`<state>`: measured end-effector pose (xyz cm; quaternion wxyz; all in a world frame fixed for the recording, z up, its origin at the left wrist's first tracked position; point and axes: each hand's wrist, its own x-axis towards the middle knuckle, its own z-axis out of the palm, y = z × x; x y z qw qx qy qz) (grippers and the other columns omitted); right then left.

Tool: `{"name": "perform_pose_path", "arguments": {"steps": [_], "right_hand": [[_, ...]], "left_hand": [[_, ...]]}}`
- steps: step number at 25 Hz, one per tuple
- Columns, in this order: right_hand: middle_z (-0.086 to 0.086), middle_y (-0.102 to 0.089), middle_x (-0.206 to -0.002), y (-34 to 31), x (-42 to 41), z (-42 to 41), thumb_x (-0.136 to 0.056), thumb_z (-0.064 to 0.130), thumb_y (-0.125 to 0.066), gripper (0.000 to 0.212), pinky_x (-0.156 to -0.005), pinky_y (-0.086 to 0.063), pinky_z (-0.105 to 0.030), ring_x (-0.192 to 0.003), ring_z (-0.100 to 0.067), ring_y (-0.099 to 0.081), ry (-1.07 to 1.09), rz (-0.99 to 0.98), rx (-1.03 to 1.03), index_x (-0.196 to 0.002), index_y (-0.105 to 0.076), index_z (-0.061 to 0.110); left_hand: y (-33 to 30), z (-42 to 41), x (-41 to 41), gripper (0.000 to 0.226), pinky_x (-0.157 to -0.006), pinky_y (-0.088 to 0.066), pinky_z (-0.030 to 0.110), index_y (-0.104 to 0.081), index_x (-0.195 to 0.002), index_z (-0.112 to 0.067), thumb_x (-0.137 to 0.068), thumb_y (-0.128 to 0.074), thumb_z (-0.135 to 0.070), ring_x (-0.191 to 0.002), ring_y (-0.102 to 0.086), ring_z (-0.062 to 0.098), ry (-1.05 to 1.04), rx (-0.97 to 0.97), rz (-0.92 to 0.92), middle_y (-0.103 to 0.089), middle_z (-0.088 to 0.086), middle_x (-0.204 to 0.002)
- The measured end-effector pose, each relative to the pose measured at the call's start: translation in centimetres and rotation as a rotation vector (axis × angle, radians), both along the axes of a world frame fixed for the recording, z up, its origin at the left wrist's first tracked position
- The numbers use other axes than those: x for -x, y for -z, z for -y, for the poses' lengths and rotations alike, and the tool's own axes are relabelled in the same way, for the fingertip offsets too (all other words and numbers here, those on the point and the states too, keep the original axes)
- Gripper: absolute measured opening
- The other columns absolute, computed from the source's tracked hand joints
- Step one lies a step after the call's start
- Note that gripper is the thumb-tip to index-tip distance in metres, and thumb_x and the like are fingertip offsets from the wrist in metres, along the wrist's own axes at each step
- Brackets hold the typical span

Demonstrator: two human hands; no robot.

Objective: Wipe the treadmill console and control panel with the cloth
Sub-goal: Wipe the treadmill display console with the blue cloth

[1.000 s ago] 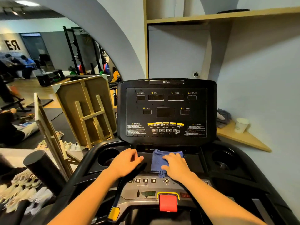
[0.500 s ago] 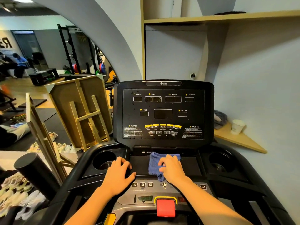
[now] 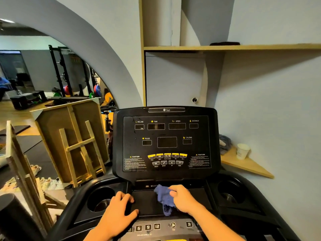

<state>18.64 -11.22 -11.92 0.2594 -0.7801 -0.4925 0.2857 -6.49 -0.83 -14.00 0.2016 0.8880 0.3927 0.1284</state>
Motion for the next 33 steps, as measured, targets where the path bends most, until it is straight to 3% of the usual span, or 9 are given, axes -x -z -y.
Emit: {"name": "perform_pose_path", "arguments": {"steps": [3,7,10,14,16,20,24,29,33], "right_hand": [[0.002,-0.034,-0.062,-0.9,-1.1,0.2,-0.101,0.004,-0.042,0.041,-0.056,-0.025,-0.028,-0.061,-0.009,-0.031,0.119,-0.188,-0.031,-0.064,-0.041,0.020],[-0.003,-0.042,-0.056,-3.4,-1.5,0.6,-0.095,0.001,-0.047,0.043,-0.056,-0.031,-0.030,-0.055,-0.015,-0.039,0.379,-0.615,-0.069,-0.055,-0.045,0.017],[-0.009,-0.053,-0.065,-6.9,-3.3,0.4,-0.094,-0.002,-0.048,0.035,-0.060,-0.042,-0.031,-0.061,-0.021,-0.053,0.506,-0.931,-0.256,-0.063,-0.054,0.013],[-0.013,-0.068,-0.085,-14.2,-8.1,-0.3,-0.099,0.009,-0.050,0.018,-0.071,-0.054,-0.039,-0.074,-0.027,-0.066,0.565,-0.981,-0.545,-0.087,-0.064,0.007],[-0.014,-0.068,-0.092,-17.8,-10.7,-1.0,-0.100,0.009,-0.049,0.019,-0.075,-0.053,-0.041,-0.079,-0.027,-0.066,0.589,-0.885,-0.716,-0.089,-0.064,0.012],[-0.013,-0.061,-0.087,-21.0,-16.0,-4.0,-0.098,0.011,-0.055,0.023,-0.072,-0.044,-0.035,-0.079,-0.022,-0.056,0.666,-0.348,-0.990,-0.077,-0.063,0.010],[-0.019,-0.055,-0.127,-16.8,-18.0,-7.9,-0.091,0.002,-0.066,0.025,-0.103,-0.044,-0.040,-0.118,-0.034,-0.056,0.584,0.135,-0.879,-0.114,-0.074,0.007],[-0.016,-0.013,-0.167,-11.7,-17.2,-10.0,-0.098,0.029,-0.053,0.064,-0.122,-0.013,-0.051,-0.154,-0.038,-0.006,0.416,0.678,-0.728,-0.157,-0.031,0.018],[-0.012,-0.001,-0.169,-11.7,-17.1,-11.2,-0.100,0.049,-0.030,0.071,-0.125,-0.006,-0.052,-0.155,-0.036,0.004,0.484,0.790,-0.651,-0.161,-0.008,0.019]], "left_hand": [[-0.8,-1.2,0.0,0.043,-0.094,-0.040,0.024,-0.051,-0.106,-0.039,-0.074,-0.053,-0.067,-0.105,-0.046,0.006,0.029,0.030,0.038,-0.041,-0.017,-0.109],[-3.2,-3.7,-0.2,0.041,-0.092,-0.042,0.021,-0.052,-0.107,-0.039,-0.075,-0.052,-0.065,-0.104,-0.050,0.004,0.081,-0.036,0.111,-0.042,-0.019,-0.108],[-6.2,-6.4,-0.8,0.045,-0.090,-0.046,0.025,-0.057,-0.108,-0.033,-0.075,-0.049,-0.062,-0.098,-0.052,0.004,0.105,-0.143,0.209,-0.045,-0.015,-0.103],[-11.9,-10.7,-2.4,0.041,-0.095,-0.048,0.035,-0.061,-0.114,-0.022,-0.082,-0.062,-0.048,-0.102,-0.055,0.014,0.068,-0.251,0.266,-0.048,-0.005,-0.107],[-15.0,-12.8,-3.3,0.039,-0.096,-0.048,0.041,-0.061,-0.115,-0.018,-0.083,-0.066,-0.040,-0.101,-0.055,0.020,0.040,-0.290,0.303,-0.049,0.000,-0.107],[-19.9,-16.6,-5.4,0.048,-0.098,-0.045,0.047,-0.057,-0.123,-0.014,-0.084,-0.065,-0.040,-0.107,-0.053,0.031,-0.080,-0.384,0.348,-0.049,0.011,-0.113],[-21.1,-19.1,-6.9,0.048,-0.105,-0.042,0.051,-0.052,-0.136,-0.013,-0.091,-0.064,-0.027,-0.119,-0.049,0.041,-0.204,-0.417,0.369,-0.048,0.020,-0.128],[-18.9,-19.2,-7.4,0.047,-0.107,-0.034,0.035,-0.045,-0.146,-0.023,-0.100,-0.048,-0.015,-0.130,-0.044,0.025,-0.182,-0.400,0.474,-0.043,0.010,-0.141],[-18.1,-19.4,-7.0,0.054,-0.102,-0.039,0.035,-0.041,-0.148,-0.032,-0.099,-0.048,-0.011,-0.128,-0.045,0.019,-0.156,-0.443,0.495,-0.040,-0.008,-0.138]]}}
